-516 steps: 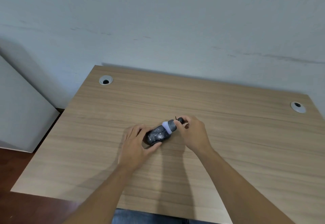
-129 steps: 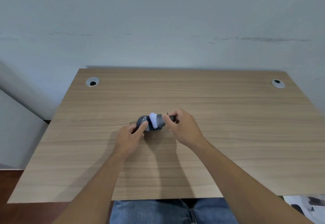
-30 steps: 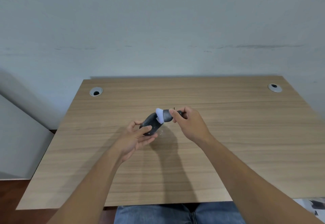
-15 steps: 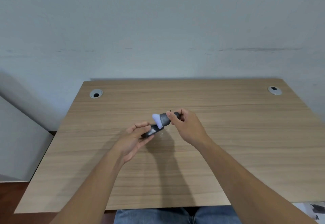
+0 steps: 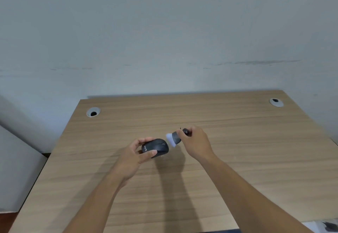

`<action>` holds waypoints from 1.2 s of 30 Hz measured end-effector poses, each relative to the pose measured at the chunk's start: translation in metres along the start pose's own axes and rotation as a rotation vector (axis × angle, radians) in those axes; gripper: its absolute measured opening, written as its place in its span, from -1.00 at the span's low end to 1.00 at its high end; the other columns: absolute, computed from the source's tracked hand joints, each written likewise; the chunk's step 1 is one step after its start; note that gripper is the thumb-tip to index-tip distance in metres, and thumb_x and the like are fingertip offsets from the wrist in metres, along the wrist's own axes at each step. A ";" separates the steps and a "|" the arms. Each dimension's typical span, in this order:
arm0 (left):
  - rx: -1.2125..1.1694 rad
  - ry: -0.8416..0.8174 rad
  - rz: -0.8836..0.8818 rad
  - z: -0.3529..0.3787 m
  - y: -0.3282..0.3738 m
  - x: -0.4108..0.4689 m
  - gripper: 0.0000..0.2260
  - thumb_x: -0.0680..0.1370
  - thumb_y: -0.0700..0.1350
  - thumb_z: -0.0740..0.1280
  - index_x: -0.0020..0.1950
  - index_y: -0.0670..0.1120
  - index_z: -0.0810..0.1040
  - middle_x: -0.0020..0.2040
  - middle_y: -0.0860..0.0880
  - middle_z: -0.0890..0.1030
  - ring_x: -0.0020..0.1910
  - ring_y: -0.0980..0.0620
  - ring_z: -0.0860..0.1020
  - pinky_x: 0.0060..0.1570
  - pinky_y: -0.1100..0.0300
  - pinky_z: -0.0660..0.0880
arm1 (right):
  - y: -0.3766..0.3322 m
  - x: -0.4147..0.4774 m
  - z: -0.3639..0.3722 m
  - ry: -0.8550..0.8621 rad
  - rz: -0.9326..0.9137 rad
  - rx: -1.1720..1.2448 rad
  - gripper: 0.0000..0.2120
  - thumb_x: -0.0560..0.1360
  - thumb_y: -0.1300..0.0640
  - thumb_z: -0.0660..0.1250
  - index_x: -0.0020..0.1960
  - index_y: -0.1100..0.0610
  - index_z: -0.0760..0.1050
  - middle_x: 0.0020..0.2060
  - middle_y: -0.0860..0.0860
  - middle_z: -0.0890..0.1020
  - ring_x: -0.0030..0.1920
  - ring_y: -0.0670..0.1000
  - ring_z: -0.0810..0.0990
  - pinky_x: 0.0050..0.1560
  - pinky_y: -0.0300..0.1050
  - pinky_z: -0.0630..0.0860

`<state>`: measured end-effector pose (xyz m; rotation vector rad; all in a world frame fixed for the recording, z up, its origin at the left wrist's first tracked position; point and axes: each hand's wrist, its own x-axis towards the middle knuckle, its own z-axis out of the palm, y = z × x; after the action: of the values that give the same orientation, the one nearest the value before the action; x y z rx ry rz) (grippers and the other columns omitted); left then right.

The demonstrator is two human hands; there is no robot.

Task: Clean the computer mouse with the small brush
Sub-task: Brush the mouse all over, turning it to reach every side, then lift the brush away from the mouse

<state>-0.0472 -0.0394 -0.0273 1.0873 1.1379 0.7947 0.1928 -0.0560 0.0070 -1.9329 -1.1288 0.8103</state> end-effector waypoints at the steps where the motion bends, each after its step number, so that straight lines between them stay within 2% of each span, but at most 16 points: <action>1: 0.020 -0.003 0.000 0.000 -0.001 0.000 -0.56 0.54 -0.27 0.62 0.37 0.01 0.68 0.31 0.10 0.78 0.29 -0.01 0.76 0.51 -0.12 0.56 | -0.004 0.000 0.000 -0.009 -0.016 0.013 -0.62 0.60 -0.11 0.43 -0.23 0.10 0.41 -0.35 -0.07 0.47 -0.35 -0.04 0.41 -0.35 -0.18 0.32; 4: 0.033 -0.005 -0.003 0.001 -0.003 0.002 -0.54 0.52 -0.27 0.63 0.37 0.04 0.68 0.31 0.07 0.77 0.29 -0.04 0.76 0.51 -0.13 0.55 | -0.017 -0.004 0.005 -0.120 -0.096 0.087 -0.57 0.58 -0.22 0.43 -0.14 0.16 0.58 -0.28 0.01 0.65 -0.31 -0.07 0.51 -0.23 -0.12 0.43; 7: 0.041 0.015 0.000 0.004 0.002 0.002 -0.53 0.51 -0.26 0.65 0.36 0.03 0.66 0.26 0.08 0.78 0.24 0.01 0.78 0.34 0.02 0.62 | -0.022 -0.009 0.011 -0.223 -0.134 0.073 -0.57 0.57 -0.22 0.46 -0.12 0.17 0.58 -0.33 -0.10 0.57 -0.38 -0.14 0.43 -0.28 -0.22 0.36; 10: 0.064 -0.002 0.014 0.003 0.006 0.001 -0.52 0.50 -0.29 0.65 0.35 0.00 0.64 0.22 0.05 0.81 0.23 0.00 0.78 0.29 0.04 0.64 | -0.016 -0.005 0.015 -0.172 -0.110 0.014 -0.65 0.58 -0.18 0.46 -0.18 0.05 0.51 -0.33 -0.14 0.53 -0.35 -0.13 0.44 -0.28 -0.19 0.34; 13: 0.094 -0.034 0.021 -0.002 0.005 -0.003 -0.50 0.49 -0.30 0.65 0.37 0.01 0.64 0.25 0.08 0.80 0.23 0.03 0.77 0.34 0.00 0.64 | -0.008 0.000 0.011 -0.074 -0.054 0.000 -0.69 0.57 -0.05 0.45 -0.23 0.09 0.49 -0.36 -0.12 0.50 -0.38 -0.12 0.42 -0.29 -0.18 0.34; 16: 0.095 -0.028 0.045 -0.004 0.004 -0.005 -0.48 0.49 -0.31 0.65 0.38 0.00 0.64 0.30 0.16 0.76 0.26 0.08 0.76 0.23 0.14 0.65 | -0.004 0.001 0.006 -0.008 -0.028 0.052 -0.62 0.55 0.00 0.43 -0.36 0.10 0.43 -0.48 -0.11 0.43 -0.49 -0.11 0.38 -0.40 -0.31 0.28; 19: 0.105 -0.020 0.054 -0.003 0.003 -0.003 -0.49 0.49 -0.32 0.65 0.36 0.01 0.64 0.29 0.14 0.77 0.26 0.06 0.76 0.15 0.20 0.67 | -0.009 -0.003 0.007 -0.066 -0.061 0.066 -0.62 0.58 -0.16 0.44 -0.18 0.13 0.54 -0.34 -0.09 0.58 -0.37 -0.12 0.47 -0.30 -0.21 0.36; 22: 0.125 -0.017 0.060 0.000 0.002 -0.001 -0.50 0.49 -0.31 0.65 0.34 0.01 0.62 0.29 0.05 0.77 0.26 0.03 0.76 0.17 0.18 0.64 | -0.010 -0.009 0.012 -0.242 -0.099 0.111 -0.55 0.59 -0.17 0.46 -0.08 0.25 0.61 -0.35 -0.10 0.59 -0.43 -0.16 0.43 -0.32 -0.24 0.35; 24: 0.140 -0.007 0.081 0.001 0.003 0.000 -0.50 0.48 -0.32 0.65 0.33 0.02 0.63 0.28 0.07 0.78 0.26 0.02 0.76 0.17 0.18 0.65 | -0.006 -0.006 0.013 -0.205 -0.093 0.093 -0.56 0.58 -0.14 0.47 -0.18 0.25 0.58 -0.42 -0.12 0.51 -0.47 -0.15 0.37 -0.37 -0.24 0.30; 26: 0.145 -0.005 0.099 0.002 0.002 -0.002 -0.52 0.49 -0.35 0.64 0.32 0.02 0.65 0.29 0.09 0.77 0.26 0.00 0.76 0.16 0.19 0.68 | 0.002 -0.001 0.012 -0.099 -0.069 0.021 -0.56 0.57 -0.09 0.46 -0.33 0.12 0.40 -0.48 -0.12 0.37 -0.48 -0.11 0.29 -0.40 -0.21 0.22; 28: 0.135 0.012 0.101 0.001 0.002 -0.005 -0.52 0.49 -0.32 0.65 0.33 0.01 0.65 0.29 0.06 0.77 0.25 0.02 0.76 0.13 0.23 0.69 | 0.011 0.002 0.008 -0.038 -0.009 -0.002 -0.53 0.54 -0.02 0.45 -0.36 0.03 0.23 -0.54 -0.11 0.27 -0.51 -0.07 0.25 -0.46 -0.24 0.19; 29: 0.125 0.029 0.099 0.000 0.004 -0.006 -0.52 0.49 -0.29 0.66 0.34 0.01 0.65 0.28 0.05 0.77 0.23 0.04 0.77 0.11 0.26 0.69 | 0.016 0.002 0.007 -0.021 0.027 0.008 -0.53 0.53 0.00 0.45 -0.37 0.02 0.22 -0.55 -0.11 0.27 -0.52 -0.06 0.25 -0.48 -0.25 0.20; 31: 0.104 0.080 0.090 0.000 0.003 -0.006 -0.52 0.49 -0.25 0.67 0.35 -0.01 0.64 0.27 0.05 0.75 0.21 0.06 0.77 0.05 0.32 0.68 | 0.026 0.003 0.004 0.005 0.091 0.014 -0.61 0.52 -0.01 0.42 -0.37 0.11 0.37 -0.51 -0.11 0.36 -0.48 -0.07 0.29 -0.45 -0.25 0.22; 33: 0.091 0.144 0.075 0.002 -0.003 -0.004 -0.53 0.48 -0.23 0.68 0.32 -0.07 0.61 0.27 0.01 0.75 0.20 0.02 0.77 -0.02 0.34 0.66 | 0.033 0.003 0.006 0.009 0.106 0.014 -0.69 0.51 0.00 0.39 -0.22 0.25 0.60 -0.41 -0.04 0.55 -0.41 -0.07 0.44 -0.39 -0.20 0.31; 34: 0.093 0.179 0.063 0.003 -0.006 -0.002 -0.54 0.48 -0.24 0.68 0.30 -0.09 0.59 0.26 -0.04 0.75 0.19 0.00 0.76 -0.03 0.33 0.66 | 0.036 0.002 0.008 0.012 0.112 0.022 -0.71 0.50 0.01 0.39 -0.16 0.25 0.66 -0.36 -0.03 0.64 -0.36 -0.08 0.51 -0.36 -0.21 0.35; 36: 0.117 0.238 0.038 0.005 -0.015 0.002 -0.55 0.46 -0.23 0.69 0.25 -0.10 0.56 0.22 -0.08 0.75 0.12 0.03 0.75 -0.02 0.29 0.64 | 0.042 0.000 0.011 0.000 0.134 0.029 -0.78 0.49 0.04 0.41 -0.14 0.20 0.70 -0.34 -0.10 0.67 -0.31 -0.12 0.57 -0.33 -0.24 0.37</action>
<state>-0.0426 -0.0435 -0.0417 1.1348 1.3817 0.9147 0.2021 -0.0670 -0.0334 -2.0004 -0.9897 0.8931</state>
